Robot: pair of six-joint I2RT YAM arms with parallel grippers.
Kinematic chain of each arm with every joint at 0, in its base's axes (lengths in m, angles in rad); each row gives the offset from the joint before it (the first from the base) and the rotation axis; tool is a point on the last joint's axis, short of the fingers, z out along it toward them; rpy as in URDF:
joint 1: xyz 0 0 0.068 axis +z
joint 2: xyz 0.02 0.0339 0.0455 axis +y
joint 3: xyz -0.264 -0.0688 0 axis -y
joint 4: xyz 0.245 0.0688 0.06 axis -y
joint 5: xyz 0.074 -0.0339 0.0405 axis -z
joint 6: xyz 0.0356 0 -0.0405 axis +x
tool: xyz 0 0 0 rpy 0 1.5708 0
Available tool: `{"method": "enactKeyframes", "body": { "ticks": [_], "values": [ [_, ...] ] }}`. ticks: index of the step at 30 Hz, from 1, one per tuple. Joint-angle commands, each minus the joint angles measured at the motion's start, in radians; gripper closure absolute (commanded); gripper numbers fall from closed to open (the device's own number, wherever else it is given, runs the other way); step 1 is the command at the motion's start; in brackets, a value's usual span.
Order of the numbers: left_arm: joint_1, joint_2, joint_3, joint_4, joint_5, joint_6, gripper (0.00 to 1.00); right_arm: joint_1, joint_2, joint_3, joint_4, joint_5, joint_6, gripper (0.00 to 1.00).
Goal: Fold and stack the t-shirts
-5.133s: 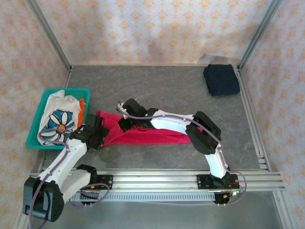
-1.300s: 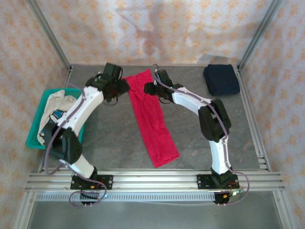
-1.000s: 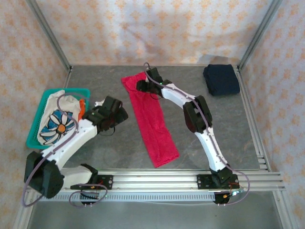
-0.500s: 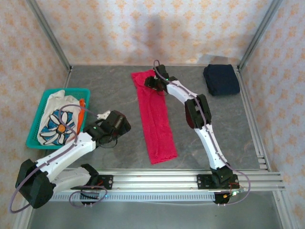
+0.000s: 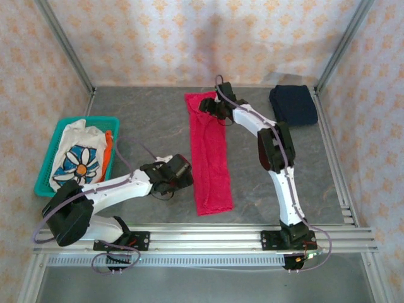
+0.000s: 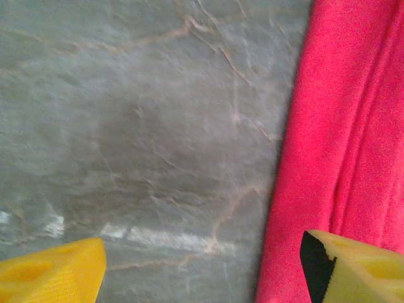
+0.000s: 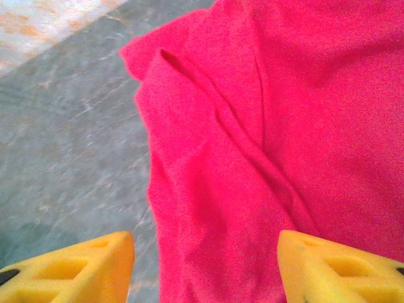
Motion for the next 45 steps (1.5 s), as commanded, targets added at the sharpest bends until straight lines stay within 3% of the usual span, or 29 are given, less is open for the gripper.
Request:
{"method": "enactKeyframes", "body": {
  "ticks": [1, 6, 10, 15, 21, 29, 36, 39, 45],
  "values": [
    [-0.05, -0.013, 0.021, 0.025, 0.035, -0.034, 0.19, -0.021, -0.258, -0.223, 0.144, 0.016, -0.001, 0.38],
    [-0.121, -0.019, -0.012, 0.025, 0.137, -0.055, 0.22, -0.048, -0.558, -0.621, 0.189, 0.013, -0.002, 0.38],
    [-0.159, -0.061, -0.043, -0.006, 0.157, -0.054, 0.24, -0.048, -0.795, -0.87, 0.034, 0.012, -0.052, 0.38],
    [-0.17, -0.084, -0.106, 0.06, 0.209, -0.074, 0.25, -0.049, -1.014, -1.06, -0.208, -0.085, -0.05, 0.38],
    [-0.195, -0.057, -0.127, 0.128, 0.221, -0.077, 0.27, -0.007, -1.237, -1.267, -0.28, -0.238, 0.093, 0.42],
    [-0.215, 0.032, -0.122, 0.202, 0.256, -0.081, 0.32, 0.168, -1.274, -1.424, -0.19, -0.276, 0.259, 0.48],
    [-0.235, 0.087, -0.108, 0.218, 0.27, -0.093, 0.43, 0.203, -1.226, -1.465, -0.054, -0.295, 0.343, 0.65],
    [-0.253, 0.084, -0.084, 0.19, 0.266, -0.088, 0.48, 0.219, -1.197, -1.461, -0.044, -0.298, 0.351, 0.67],
    [-0.282, 0.05, -0.028, 0.096, 0.232, -0.071, 0.46, 0.224, -1.172, -1.492, -0.003, -0.299, 0.357, 0.66]
  ]
}}
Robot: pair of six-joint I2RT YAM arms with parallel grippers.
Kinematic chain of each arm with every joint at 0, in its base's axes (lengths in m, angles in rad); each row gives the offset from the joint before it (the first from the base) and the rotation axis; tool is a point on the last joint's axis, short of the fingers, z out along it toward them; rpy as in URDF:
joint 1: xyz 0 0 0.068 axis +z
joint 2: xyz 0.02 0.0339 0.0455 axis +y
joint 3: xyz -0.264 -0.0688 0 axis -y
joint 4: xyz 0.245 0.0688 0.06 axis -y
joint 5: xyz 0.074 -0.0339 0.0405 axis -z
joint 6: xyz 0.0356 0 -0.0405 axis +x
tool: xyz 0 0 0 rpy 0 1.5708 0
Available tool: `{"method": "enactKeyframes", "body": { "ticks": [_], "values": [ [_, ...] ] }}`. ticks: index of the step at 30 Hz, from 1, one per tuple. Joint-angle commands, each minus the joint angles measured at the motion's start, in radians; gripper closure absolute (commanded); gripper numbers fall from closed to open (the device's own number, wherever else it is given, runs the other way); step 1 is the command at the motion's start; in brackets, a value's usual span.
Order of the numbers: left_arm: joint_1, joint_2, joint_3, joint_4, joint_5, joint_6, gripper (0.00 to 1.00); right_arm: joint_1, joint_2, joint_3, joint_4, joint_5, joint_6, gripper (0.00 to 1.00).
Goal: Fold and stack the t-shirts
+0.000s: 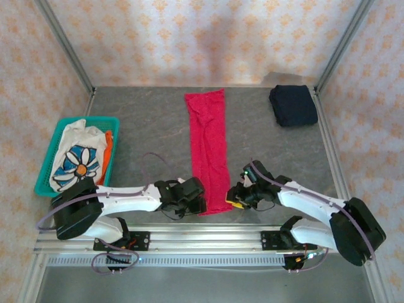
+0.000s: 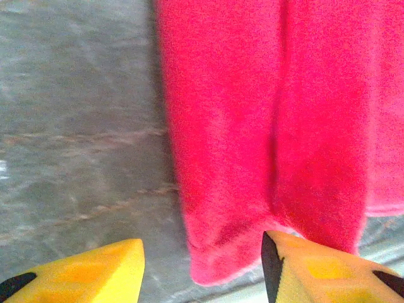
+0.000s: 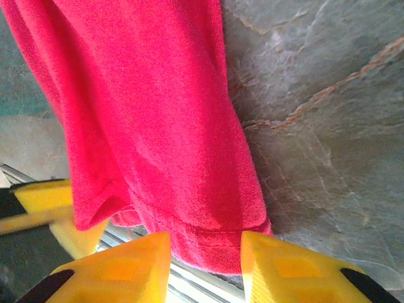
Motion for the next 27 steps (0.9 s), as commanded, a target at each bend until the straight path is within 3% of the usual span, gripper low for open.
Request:
{"method": "enactKeyframes", "body": {
  "ticks": [1, 5, 10, 16, 27],
  "values": [
    [-0.016, -0.017, 0.05, -0.057, -0.013, 0.006, 0.45, 0.005, 0.019, -0.03, 0.067, -0.012, 0.029, 0.67],
    [-0.023, -0.02, 0.043, -0.051, -0.016, 0.0, 0.45, 0.007, 0.039, -0.038, 0.085, -0.027, 0.03, 0.67],
    [-0.023, 0.01, 0.019, 0.01, -0.002, -0.012, 0.46, 0.007, -0.026, 0.012, -0.093, 0.049, -0.055, 0.58],
    [-0.022, 0.051, -0.012, 0.069, 0.01, -0.034, 0.5, 0.006, -0.045, 0.031, -0.158, 0.048, -0.089, 0.56],
    [-0.024, 0.062, -0.032, 0.128, 0.024, -0.037, 0.72, 0.005, -0.053, 0.03, -0.199, 0.103, -0.102, 0.55]
  ]
}}
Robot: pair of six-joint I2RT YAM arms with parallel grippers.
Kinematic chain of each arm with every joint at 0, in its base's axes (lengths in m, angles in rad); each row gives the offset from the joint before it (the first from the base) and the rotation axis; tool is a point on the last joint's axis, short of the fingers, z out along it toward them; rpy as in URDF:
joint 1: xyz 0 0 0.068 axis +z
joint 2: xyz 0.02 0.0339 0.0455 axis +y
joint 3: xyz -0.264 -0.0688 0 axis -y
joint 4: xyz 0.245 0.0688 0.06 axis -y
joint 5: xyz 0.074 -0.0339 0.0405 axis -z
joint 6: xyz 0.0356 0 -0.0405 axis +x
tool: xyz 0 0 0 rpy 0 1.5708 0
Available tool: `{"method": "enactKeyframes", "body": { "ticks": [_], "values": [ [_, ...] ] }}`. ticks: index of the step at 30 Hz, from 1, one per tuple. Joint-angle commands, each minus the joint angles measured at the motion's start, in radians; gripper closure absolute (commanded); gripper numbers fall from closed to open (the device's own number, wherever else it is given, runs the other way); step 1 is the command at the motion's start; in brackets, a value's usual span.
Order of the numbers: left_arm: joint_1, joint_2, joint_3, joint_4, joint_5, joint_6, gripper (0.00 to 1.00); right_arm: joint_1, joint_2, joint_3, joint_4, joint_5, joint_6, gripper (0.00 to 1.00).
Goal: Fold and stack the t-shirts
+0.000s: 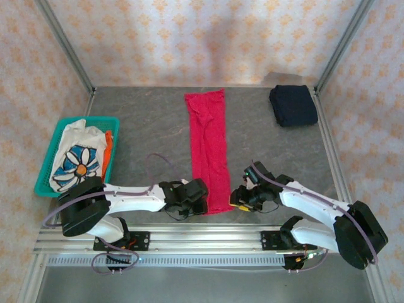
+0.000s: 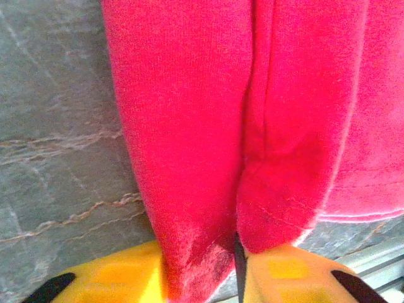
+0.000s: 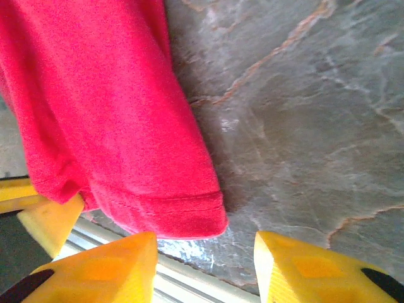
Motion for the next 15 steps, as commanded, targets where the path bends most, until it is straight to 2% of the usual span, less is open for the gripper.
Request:
{"method": "enactKeyframes", "body": {
  "ticks": [1, 9, 12, 15],
  "values": [
    [-0.01, 0.004, -0.028, 0.043, 0.007, -0.01, 0.74, 0.005, -0.014, -0.001, -0.007, 0.037, 0.005, 0.55],
    [-0.011, -0.008, -0.029, 0.012, -0.007, -0.014, 0.94, 0.007, 0.047, -0.03, 0.157, 0.005, 0.073, 0.56],
    [-0.011, -0.026, -0.031, -0.012, -0.022, -0.013, 0.98, 0.007, 0.073, -0.058, 0.243, -0.038, 0.103, 0.57],
    [-0.011, -0.038, -0.033, -0.021, -0.029, -0.012, 1.0, 0.007, 0.108, -0.06, 0.255, -0.063, 0.082, 0.61]
  ]
}}
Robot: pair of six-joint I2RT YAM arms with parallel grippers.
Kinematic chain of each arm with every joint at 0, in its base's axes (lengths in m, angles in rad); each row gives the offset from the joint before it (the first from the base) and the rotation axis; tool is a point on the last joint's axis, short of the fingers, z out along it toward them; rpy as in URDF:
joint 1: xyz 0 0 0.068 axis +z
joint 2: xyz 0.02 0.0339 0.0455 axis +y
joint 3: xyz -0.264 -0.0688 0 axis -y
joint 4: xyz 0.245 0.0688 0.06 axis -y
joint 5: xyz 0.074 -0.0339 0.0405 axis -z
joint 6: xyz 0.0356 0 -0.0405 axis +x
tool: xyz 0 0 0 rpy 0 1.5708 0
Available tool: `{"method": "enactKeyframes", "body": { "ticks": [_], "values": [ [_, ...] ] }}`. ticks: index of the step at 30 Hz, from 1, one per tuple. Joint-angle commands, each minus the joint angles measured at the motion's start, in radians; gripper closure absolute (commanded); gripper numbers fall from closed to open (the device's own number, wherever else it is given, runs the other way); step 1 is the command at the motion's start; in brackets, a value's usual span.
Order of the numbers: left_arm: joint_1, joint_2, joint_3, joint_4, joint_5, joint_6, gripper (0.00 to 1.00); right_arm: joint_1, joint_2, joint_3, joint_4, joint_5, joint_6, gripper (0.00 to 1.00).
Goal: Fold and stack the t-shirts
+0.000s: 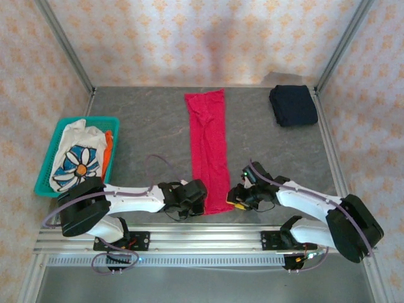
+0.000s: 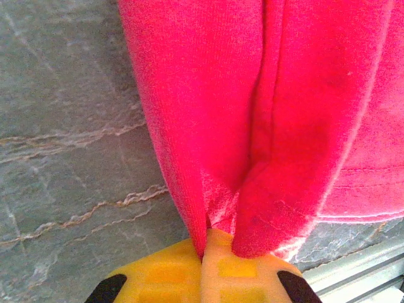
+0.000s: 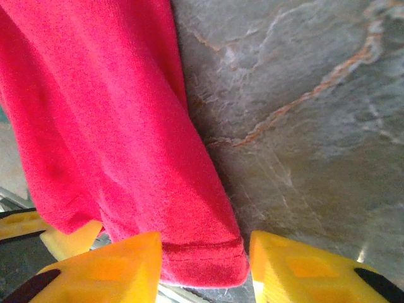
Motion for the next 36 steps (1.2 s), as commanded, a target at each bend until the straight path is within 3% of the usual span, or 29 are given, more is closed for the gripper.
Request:
{"method": "enactKeyframes", "body": {
  "ticks": [1, 7, 10, 11, 18, 22, 26, 30, 36],
  "values": [
    [-0.011, -0.031, -0.014, -0.036, -0.036, -0.005, 1.0, 0.007, 0.035, -0.019, 0.065, -0.032, 0.006, 0.63],
    [-0.01, -0.038, -0.018, -0.044, -0.044, -0.007, 1.0, 0.009, 0.054, -0.029, 0.077, -0.081, 0.003, 0.75],
    [-0.011, -0.051, -0.017, -0.062, -0.059, -0.005, 1.0, 0.009, 0.044, -0.023, 0.054, -0.075, -0.006, 0.98],
    [-0.012, -0.06, -0.014, -0.076, -0.068, -0.003, 1.0, 0.009, 0.034, -0.019, 0.049, -0.075, -0.007, 1.0],
    [-0.004, -0.156, 0.012, -0.18, -0.128, 0.02, 1.0, 0.009, -0.088, 0.045, -0.057, -0.006, -0.033, 1.0],
    [-0.003, -0.173, 0.023, -0.219, -0.128, 0.024, 1.0, 0.009, -0.091, 0.059, -0.089, -0.046, -0.033, 1.0],
    [0.017, -0.192, 0.059, -0.271, -0.146, 0.043, 1.0, 0.009, -0.111, 0.099, -0.103, -0.004, -0.039, 1.0],
    [0.104, -0.183, 0.106, -0.295, -0.124, 0.082, 1.0, 0.003, -0.045, 0.185, -0.094, 0.024, -0.08, 1.0],
    [0.168, -0.118, 0.236, -0.363, -0.175, 0.18, 1.0, -0.059, 0.116, 0.319, -0.066, 0.03, -0.183, 1.0]
  ]
}}
